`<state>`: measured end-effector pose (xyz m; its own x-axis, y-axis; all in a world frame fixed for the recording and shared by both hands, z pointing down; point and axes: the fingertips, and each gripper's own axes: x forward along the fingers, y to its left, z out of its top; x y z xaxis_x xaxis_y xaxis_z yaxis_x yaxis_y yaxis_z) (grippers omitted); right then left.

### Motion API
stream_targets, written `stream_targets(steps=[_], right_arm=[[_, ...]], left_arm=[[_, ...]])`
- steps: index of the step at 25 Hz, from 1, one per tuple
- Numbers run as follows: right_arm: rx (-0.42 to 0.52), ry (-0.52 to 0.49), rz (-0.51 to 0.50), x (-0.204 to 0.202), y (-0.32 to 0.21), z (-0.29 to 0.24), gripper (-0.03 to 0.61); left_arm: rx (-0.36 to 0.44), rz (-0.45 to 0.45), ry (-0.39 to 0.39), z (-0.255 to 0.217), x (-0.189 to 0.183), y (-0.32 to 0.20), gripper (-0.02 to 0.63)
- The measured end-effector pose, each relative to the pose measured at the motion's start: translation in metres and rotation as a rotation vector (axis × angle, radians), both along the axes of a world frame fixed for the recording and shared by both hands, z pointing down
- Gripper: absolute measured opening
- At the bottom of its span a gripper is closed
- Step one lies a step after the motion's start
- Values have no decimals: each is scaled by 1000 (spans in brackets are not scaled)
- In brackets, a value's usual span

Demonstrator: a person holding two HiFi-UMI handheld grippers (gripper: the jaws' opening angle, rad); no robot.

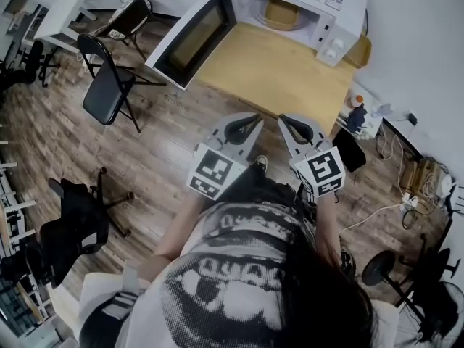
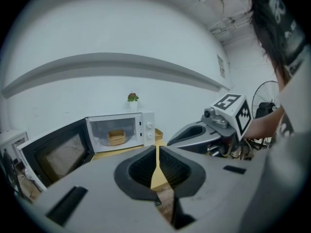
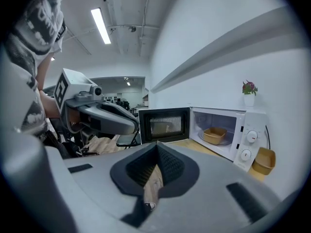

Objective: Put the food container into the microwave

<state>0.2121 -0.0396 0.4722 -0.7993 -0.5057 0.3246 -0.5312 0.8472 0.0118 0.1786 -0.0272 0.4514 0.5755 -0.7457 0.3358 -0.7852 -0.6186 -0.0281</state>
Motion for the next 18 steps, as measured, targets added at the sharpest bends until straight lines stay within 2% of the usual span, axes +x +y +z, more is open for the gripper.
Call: stream_targets(steps=[18], right_arm=[[-9,14,-22,-1,9,5,2]], left_arm=[[3,2,2,3,4,10,17]])
